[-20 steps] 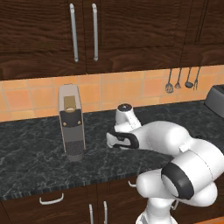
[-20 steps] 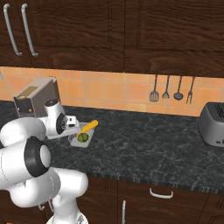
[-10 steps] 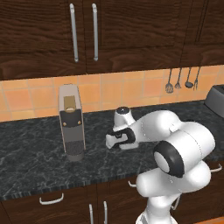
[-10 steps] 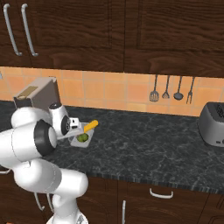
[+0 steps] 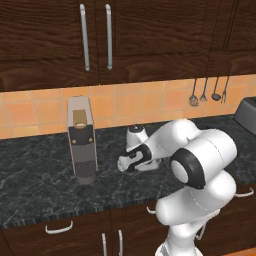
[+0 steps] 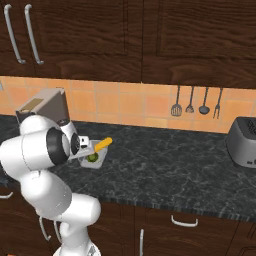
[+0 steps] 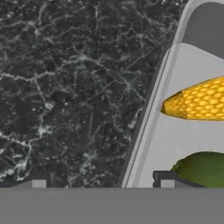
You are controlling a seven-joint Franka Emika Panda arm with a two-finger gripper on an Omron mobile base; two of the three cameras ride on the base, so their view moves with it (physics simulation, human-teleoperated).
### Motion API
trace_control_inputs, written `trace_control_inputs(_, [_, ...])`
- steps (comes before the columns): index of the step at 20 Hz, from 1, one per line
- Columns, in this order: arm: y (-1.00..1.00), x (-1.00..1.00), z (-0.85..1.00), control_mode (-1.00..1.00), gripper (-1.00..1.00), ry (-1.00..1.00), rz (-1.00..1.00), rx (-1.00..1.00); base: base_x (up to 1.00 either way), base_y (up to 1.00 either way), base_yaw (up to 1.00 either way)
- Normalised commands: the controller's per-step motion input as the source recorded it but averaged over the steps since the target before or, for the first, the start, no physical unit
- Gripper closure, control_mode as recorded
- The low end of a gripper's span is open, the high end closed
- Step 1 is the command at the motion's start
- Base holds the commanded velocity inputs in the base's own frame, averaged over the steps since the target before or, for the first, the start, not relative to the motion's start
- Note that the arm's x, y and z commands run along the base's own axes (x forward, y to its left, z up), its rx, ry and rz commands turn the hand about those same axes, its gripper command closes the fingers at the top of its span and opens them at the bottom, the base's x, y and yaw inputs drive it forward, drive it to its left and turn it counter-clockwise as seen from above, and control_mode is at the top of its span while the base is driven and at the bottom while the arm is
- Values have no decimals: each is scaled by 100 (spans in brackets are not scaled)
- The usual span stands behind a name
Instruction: Take the meat container that has the steak and place it on the second highest rack of the freezer. Then take the vegetable container that has the corn and lime and place it on the highest rack of the freezer.
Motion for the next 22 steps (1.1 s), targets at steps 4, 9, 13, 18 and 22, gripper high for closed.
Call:
trace_control_inputs(4, [0,3,-33,-100,-100,2,0,0,0,0,0])
trace_control_inputs(9, [0,0,-31,-100,-100,5,0,0,0,0,0])
trace_control_inputs(13, [0,0,-33,-100,100,9,1,0,0,0,0])
trace_control_inputs(18, [0,0,-35,-100,100,8,2,0,0,0,0])
trace_control_inputs(22, [0,-14,-22,-100,100,-2,2,0,0,0,0])
